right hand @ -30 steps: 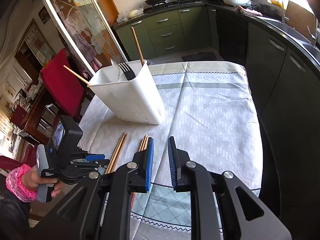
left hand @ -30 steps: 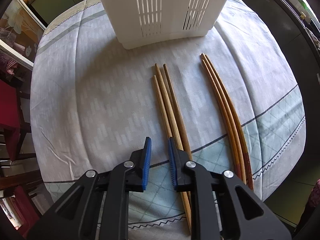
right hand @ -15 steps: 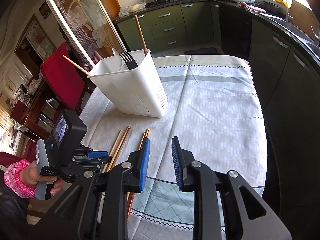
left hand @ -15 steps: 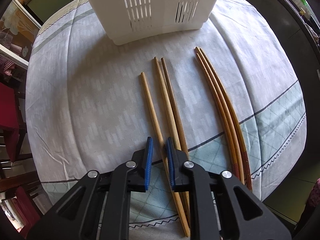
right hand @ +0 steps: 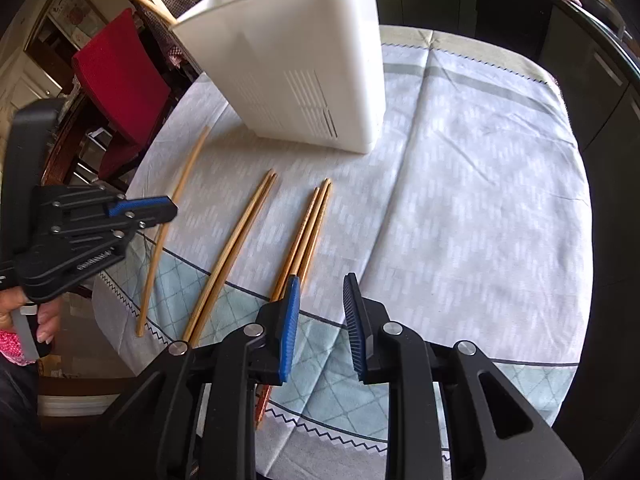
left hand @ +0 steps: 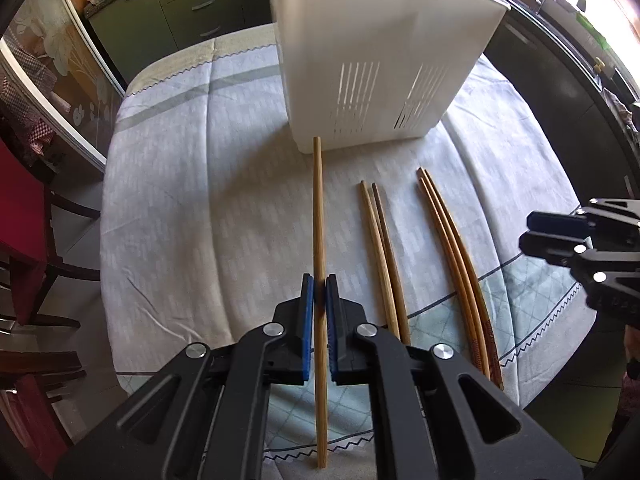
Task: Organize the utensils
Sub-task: 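Grasp another wooden chopstick with the left gripper while the right gripper reaches toward chopsticks, then lift the chopstick with the left gripper while the right gripper lowers to the chopsticks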
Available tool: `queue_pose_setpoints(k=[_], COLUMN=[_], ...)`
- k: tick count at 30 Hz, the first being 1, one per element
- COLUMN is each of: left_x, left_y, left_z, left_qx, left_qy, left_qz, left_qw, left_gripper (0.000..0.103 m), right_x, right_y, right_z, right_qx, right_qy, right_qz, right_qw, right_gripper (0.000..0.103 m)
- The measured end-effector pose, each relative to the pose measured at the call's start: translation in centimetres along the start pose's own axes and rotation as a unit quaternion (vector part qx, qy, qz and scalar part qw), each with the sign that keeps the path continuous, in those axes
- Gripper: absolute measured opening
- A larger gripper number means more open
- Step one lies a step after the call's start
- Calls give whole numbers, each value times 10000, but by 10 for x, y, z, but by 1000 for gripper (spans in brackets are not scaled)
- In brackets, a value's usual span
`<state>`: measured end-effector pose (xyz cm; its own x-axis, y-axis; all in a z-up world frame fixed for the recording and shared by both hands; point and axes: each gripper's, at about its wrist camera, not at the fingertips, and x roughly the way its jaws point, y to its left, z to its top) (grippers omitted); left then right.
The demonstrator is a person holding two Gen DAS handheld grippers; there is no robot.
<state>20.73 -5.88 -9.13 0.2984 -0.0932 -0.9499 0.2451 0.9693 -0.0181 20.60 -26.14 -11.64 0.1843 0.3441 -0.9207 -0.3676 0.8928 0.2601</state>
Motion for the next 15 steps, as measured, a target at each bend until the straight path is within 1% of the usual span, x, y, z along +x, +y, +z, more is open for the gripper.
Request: queue_pose_setpoints(k=[2,8,9,11,15], left_x=[-12,-43,-46,-53,-61], left_y=[5,21,23,24,29], left_z=[-1,-9,-10,-13,-20], left_qx=[-30,-121,-140,-165,-193], left_qy=[-209,-724,-782,-859,-972], left_qz=[-1,-10,-12,-48,-78], left_qw=[9998,9973,9968,9962,9950], left_gripper=[6,6,6,6,6], right_x=[13,37,40,45,54], right_y=[7,17,18,21,27], right_z=[3,13,13,15,17], right_qx=[-37,-75,-79,-87,-108], right_qy=[166,478,510,582,681], right_qz=[-28,-334,-372,-468,-605], right_qw=[9999,9983,9980,9972,9958], right_gripper=[23,22,22,18,17])
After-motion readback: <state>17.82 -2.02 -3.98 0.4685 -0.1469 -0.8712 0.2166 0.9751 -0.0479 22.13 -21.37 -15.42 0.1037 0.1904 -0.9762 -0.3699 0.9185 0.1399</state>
